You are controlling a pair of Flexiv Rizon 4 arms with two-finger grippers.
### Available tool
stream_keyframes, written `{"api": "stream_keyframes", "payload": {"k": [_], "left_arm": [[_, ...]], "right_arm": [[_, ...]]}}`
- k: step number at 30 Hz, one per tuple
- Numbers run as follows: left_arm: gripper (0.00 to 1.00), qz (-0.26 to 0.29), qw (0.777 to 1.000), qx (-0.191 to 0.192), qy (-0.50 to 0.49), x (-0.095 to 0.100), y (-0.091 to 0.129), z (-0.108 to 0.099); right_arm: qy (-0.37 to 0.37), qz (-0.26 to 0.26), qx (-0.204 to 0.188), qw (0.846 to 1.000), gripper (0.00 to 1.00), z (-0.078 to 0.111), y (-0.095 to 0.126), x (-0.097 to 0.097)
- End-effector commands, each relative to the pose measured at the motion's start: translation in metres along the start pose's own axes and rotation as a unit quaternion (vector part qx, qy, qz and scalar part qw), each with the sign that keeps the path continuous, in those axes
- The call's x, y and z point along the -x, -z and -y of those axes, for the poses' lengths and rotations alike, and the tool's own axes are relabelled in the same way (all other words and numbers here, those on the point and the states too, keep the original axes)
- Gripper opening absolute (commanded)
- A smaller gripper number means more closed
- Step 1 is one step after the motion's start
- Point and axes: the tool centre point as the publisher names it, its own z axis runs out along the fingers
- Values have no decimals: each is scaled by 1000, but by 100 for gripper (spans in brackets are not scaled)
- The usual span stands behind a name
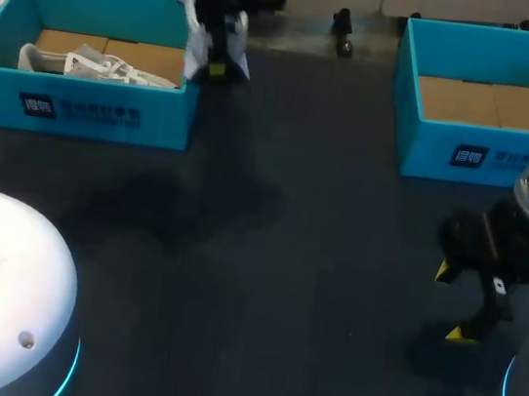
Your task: Take the shoe out of the shoebox, open the shoe tongue, remove and reinsert the insole, then place the shoe into the shoebox
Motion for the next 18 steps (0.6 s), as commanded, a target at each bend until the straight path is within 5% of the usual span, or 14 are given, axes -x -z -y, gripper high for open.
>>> {"api": "stream_keyframes", "payload": {"k": [1, 7, 18], "left_arm": [[0, -15, 1000, -9, 1, 35, 12, -20], [0, -50, 998, -18, 18, 89, 20, -55], [0, -35, 999, 11, 2, 203, 19, -128]], "right_arm": [[0, 0, -1, 1000, 100, 0, -1, 0], [0, 0, -1, 1000, 100, 0, -1, 0], [0, 0, -1, 1000, 100, 0, -1, 0]]}}
